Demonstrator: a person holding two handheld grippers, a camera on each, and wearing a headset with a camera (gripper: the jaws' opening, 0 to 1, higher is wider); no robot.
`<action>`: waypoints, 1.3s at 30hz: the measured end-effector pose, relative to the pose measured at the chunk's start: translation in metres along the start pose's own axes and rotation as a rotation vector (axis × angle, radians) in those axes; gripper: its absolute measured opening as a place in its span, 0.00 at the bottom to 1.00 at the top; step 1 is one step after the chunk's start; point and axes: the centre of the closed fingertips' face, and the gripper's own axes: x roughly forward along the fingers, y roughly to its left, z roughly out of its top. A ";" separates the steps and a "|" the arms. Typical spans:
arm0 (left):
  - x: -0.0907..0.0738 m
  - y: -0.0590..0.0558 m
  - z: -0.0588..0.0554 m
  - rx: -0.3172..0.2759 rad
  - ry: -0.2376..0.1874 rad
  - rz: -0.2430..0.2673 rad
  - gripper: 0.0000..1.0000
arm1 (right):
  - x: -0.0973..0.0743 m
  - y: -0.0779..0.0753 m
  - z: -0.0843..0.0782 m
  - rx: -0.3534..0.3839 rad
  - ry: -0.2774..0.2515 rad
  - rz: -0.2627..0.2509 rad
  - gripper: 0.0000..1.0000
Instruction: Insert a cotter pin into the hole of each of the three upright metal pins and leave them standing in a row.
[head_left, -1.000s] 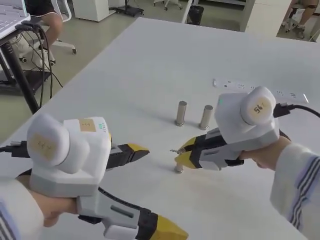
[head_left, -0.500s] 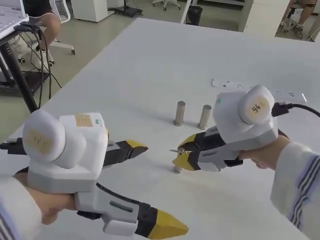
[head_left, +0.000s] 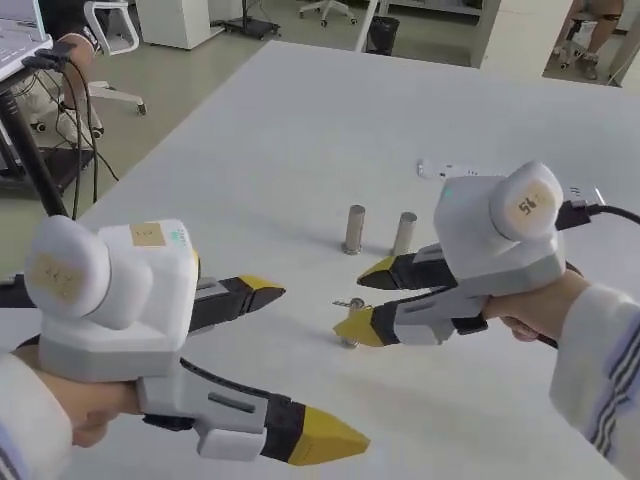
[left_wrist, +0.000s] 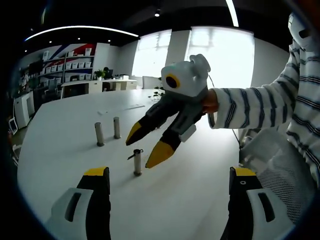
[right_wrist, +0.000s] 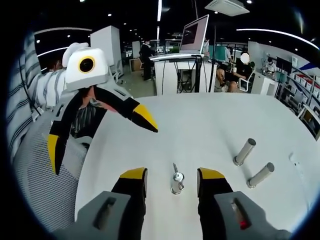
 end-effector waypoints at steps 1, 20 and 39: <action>0.000 0.000 0.000 -0.001 -0.001 0.001 0.99 | -0.001 0.001 0.001 0.003 -0.003 0.000 0.37; -0.005 0.002 0.004 -0.011 -0.009 0.002 0.99 | -0.038 0.016 0.011 0.055 -0.072 -0.093 0.70; -0.016 0.009 0.005 -0.020 -0.004 0.026 0.99 | -0.079 0.027 -0.020 0.185 -0.073 -0.216 0.89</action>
